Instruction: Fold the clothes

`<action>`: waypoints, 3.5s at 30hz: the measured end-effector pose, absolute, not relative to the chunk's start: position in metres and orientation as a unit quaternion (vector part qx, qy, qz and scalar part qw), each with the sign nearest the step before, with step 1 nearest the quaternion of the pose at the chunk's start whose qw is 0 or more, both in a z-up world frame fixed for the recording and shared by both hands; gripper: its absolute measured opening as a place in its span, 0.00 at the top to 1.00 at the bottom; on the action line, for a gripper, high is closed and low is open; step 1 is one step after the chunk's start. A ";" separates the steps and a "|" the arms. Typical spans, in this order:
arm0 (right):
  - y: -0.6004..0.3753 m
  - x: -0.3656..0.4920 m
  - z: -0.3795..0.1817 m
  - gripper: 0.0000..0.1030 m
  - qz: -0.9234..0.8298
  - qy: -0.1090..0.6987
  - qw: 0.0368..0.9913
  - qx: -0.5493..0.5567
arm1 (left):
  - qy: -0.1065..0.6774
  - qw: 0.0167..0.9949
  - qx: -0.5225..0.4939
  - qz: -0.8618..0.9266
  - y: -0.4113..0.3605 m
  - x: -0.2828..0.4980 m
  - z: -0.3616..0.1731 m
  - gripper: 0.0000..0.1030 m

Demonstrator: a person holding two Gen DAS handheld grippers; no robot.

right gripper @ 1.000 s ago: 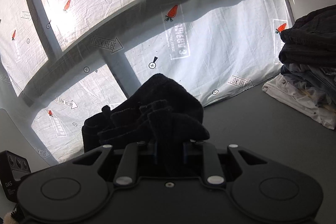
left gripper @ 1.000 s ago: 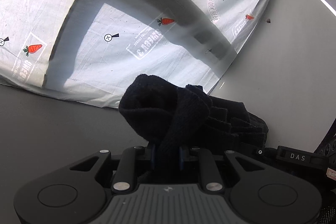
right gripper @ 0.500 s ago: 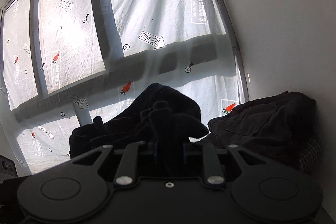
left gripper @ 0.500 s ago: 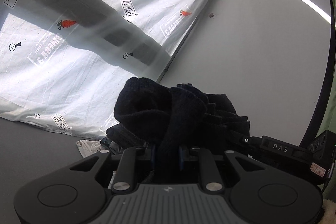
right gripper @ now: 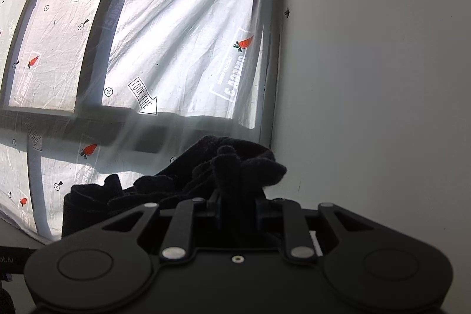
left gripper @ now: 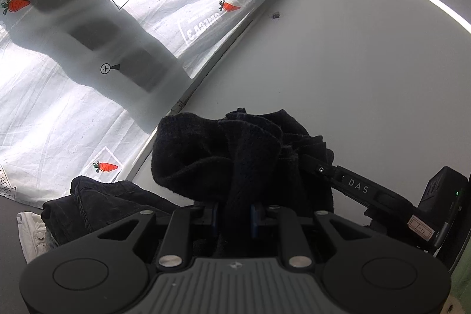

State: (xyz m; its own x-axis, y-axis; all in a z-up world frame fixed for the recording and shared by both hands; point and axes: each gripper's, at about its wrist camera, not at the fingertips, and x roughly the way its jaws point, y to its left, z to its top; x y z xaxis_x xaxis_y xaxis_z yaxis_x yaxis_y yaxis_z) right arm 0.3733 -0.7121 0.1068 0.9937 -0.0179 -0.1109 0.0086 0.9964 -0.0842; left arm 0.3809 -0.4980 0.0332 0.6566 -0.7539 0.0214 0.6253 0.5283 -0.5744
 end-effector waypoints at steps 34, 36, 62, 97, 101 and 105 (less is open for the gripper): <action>-0.721 0.502 0.037 0.08 -0.063 0.146 0.969 -0.190 | 0.215 0.920 -0.191 -0.265 -0.478 0.475 -0.015 0.19; -0.718 0.479 0.049 0.07 -0.068 0.136 0.975 -0.164 | 0.198 0.931 -0.168 -0.257 -0.473 0.458 -0.005 0.09; -0.616 0.252 0.055 0.00 -0.034 0.083 0.996 0.023 | 0.098 0.982 -0.051 -0.154 -0.386 0.238 0.042 0.00; -0.219 -0.002 0.014 0.00 0.093 0.274 0.957 0.005 | 0.233 0.972 -0.043 -0.012 -0.028 -0.004 0.014 0.00; -0.217 -0.011 0.010 0.00 0.091 0.278 0.956 0.005 | 0.235 0.971 -0.042 -0.011 -0.027 -0.012 0.011 0.00; -0.217 -0.018 0.010 0.00 0.083 0.276 0.957 0.005 | 0.237 0.970 -0.047 -0.021 -0.026 -0.016 0.011 0.00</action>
State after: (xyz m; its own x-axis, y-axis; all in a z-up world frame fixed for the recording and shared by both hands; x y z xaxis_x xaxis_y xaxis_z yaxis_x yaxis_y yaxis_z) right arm -0.0180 -0.2172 0.0103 0.8335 0.1612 -0.5284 -0.1556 0.9863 0.0554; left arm -0.0159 -0.0262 0.0110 0.8865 -0.0627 -0.4585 0.0184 0.9948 -0.1005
